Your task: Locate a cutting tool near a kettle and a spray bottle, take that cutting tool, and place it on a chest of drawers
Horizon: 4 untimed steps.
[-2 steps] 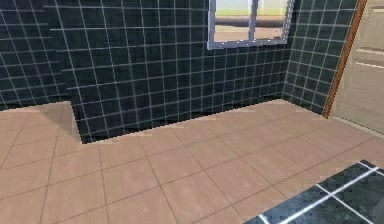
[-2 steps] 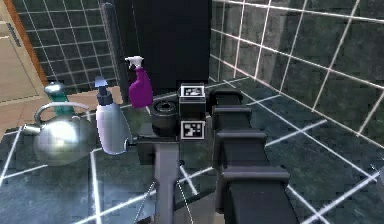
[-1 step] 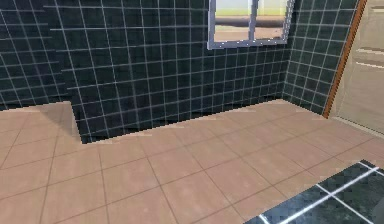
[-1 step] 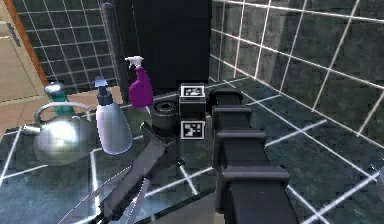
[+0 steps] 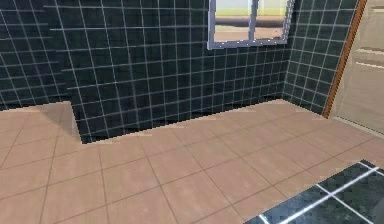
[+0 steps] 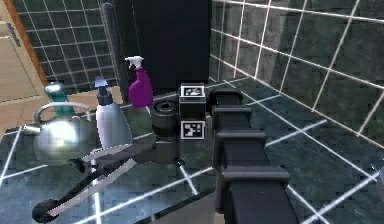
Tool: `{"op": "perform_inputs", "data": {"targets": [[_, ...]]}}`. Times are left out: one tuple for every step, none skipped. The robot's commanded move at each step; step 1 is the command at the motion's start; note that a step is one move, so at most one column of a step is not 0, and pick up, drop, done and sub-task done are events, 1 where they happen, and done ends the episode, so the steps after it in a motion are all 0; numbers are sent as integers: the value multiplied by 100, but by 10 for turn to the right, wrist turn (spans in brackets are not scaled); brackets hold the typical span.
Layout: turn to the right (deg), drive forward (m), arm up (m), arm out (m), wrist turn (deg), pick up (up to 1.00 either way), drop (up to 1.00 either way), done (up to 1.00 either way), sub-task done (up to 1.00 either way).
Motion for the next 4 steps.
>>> {"op": "perform_inputs", "data": {"targets": [[0, 0, 0, 0, 450, 0, 0, 0, 0], [0, 0, 0, 0, 390, 0, 0, 0, 0], [0, 0, -16, 0, 0, 0, 0, 0, 0], [0, 0, 0, 0, 0, 100, 0, 0, 0]]}}
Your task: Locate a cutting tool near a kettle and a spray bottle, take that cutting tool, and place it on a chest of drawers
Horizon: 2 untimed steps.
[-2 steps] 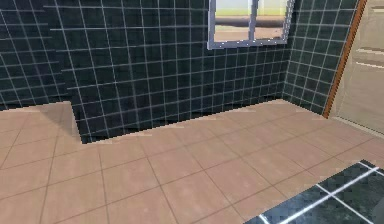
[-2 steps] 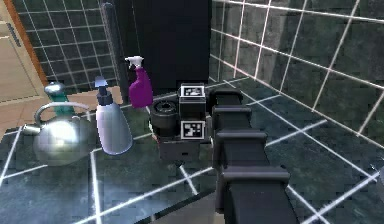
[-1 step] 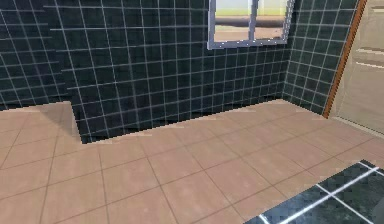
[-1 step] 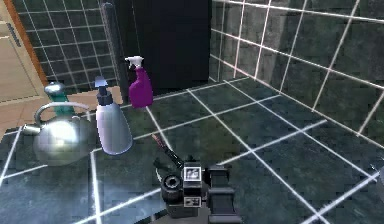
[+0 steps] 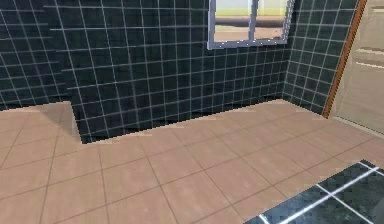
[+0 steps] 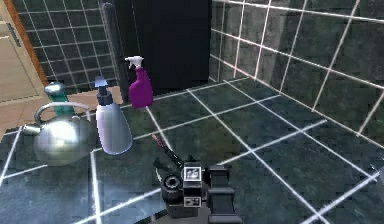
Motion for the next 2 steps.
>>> {"op": "perform_inputs", "data": {"targets": [[0, 0, 10, 0, 0, 0, 0, 0, 0], [0, 0, 6, 0, 0, 0, 0, 0, 0]]}}
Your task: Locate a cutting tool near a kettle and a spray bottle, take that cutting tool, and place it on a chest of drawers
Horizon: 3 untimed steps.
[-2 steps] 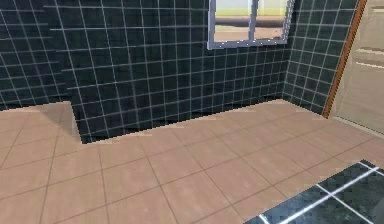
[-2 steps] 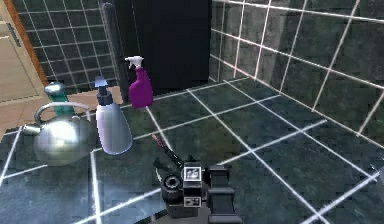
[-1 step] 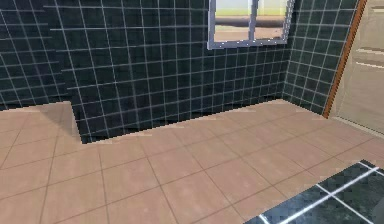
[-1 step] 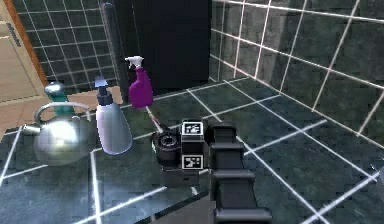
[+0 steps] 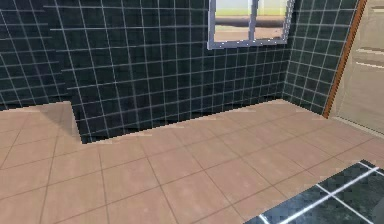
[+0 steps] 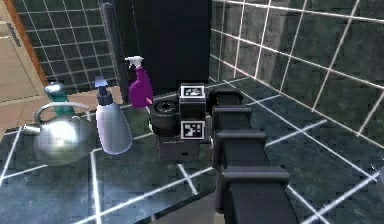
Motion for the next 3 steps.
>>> {"op": "perform_inputs", "data": {"targets": [[0, 0, 0, 0, -450, 0, 0, 0, 0], [0, 0, 0, 0, -450, 0, 0, 0, 0], [0, 0, 0, 0, -330, 0, 0, 0, 0]]}}
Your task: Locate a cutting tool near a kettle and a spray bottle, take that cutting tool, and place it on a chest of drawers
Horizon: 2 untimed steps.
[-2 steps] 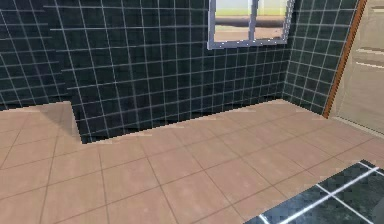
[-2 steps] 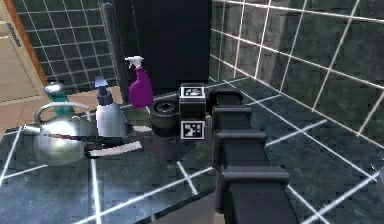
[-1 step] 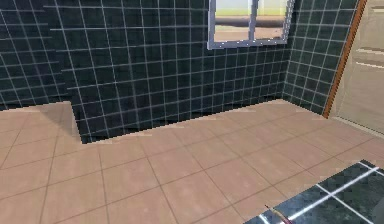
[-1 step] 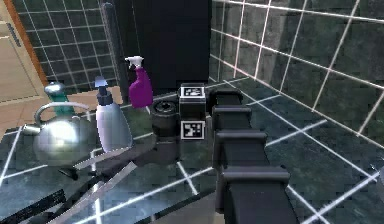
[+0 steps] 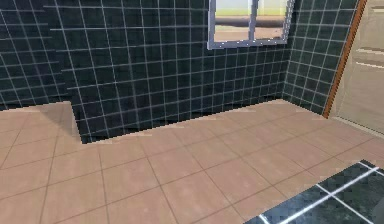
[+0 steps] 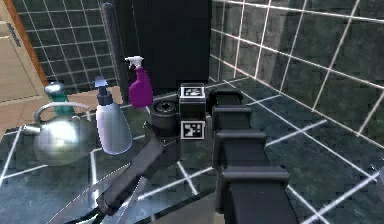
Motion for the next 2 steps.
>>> {"op": "perform_inputs", "data": {"targets": [[0, 0, 0, -12, 0, 0, 0, 0, 0], [-450, 0, 0, 0, 0, 0, 0, 0, 0]]}}
